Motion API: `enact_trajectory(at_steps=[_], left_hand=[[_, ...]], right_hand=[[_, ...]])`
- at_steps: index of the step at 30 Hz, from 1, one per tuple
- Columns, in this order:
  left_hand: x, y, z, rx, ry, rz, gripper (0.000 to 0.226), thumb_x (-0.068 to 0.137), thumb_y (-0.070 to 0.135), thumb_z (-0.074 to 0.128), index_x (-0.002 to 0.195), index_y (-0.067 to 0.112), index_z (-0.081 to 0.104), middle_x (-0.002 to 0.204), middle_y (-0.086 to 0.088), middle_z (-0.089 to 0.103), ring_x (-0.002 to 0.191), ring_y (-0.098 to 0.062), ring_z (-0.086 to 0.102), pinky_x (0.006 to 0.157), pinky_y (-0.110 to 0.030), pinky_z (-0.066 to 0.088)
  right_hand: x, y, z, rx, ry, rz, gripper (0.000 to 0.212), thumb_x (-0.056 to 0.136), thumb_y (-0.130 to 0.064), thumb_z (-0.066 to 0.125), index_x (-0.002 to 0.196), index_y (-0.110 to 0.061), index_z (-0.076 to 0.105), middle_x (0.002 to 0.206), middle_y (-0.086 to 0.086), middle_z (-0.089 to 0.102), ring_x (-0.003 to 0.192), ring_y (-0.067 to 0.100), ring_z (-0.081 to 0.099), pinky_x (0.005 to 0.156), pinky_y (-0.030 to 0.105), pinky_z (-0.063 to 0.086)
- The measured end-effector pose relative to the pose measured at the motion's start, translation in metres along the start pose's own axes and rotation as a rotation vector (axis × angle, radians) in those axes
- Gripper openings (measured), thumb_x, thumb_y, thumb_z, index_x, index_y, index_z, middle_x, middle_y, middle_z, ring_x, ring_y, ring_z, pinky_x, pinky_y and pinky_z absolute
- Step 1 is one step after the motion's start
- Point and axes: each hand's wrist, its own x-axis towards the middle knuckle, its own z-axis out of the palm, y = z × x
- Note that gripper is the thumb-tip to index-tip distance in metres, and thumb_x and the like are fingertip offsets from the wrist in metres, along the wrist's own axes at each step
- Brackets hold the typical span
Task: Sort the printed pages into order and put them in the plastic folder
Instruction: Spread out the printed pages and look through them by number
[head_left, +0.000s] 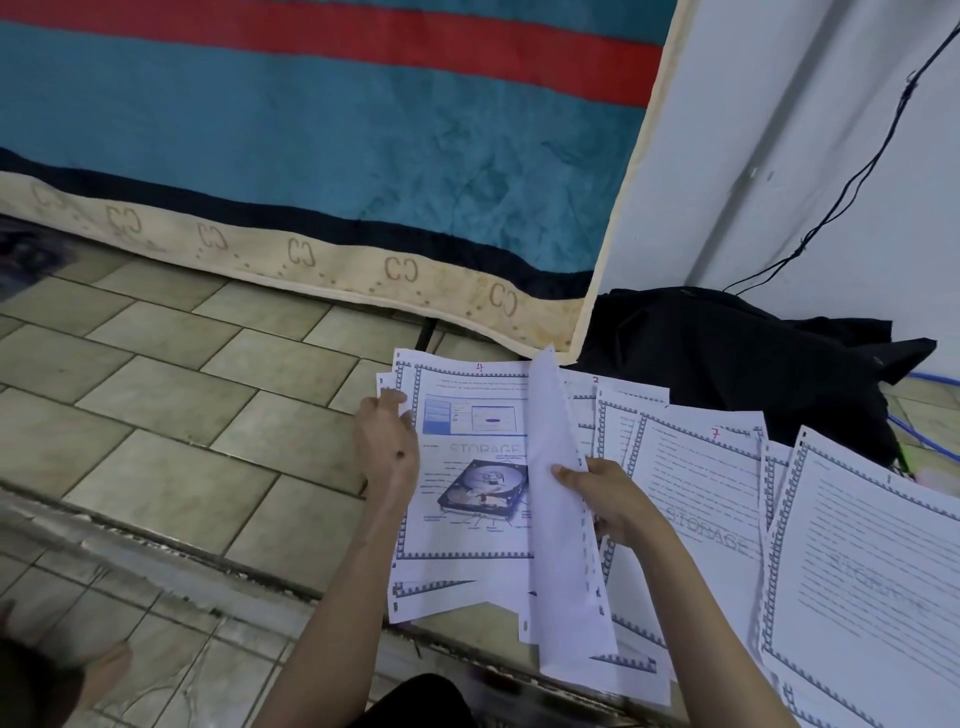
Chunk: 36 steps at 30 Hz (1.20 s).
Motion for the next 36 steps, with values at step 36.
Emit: enact_trajectory(at_steps=[36], left_hand=[[-0.005, 0.005, -0.005, 0.003, -0.223, -0.241, 0.033, 0.087, 0.02, 0.056, 0.115, 0.004, 0.054, 0.122, -0.018, 0.055, 0.11, -0.035, 0.051, 0.092, -0.045, 0.047]], right_hand=[[0.002, 0.006, -0.004, 0.074, 0.059, 0.075, 0.044, 0.09, -0.036, 0.061, 0.117, -0.003, 0.053, 0.095, 0.01, 0.065, 0.075, 0.022, 0.063, 0.053, 0.026, 0.05]])
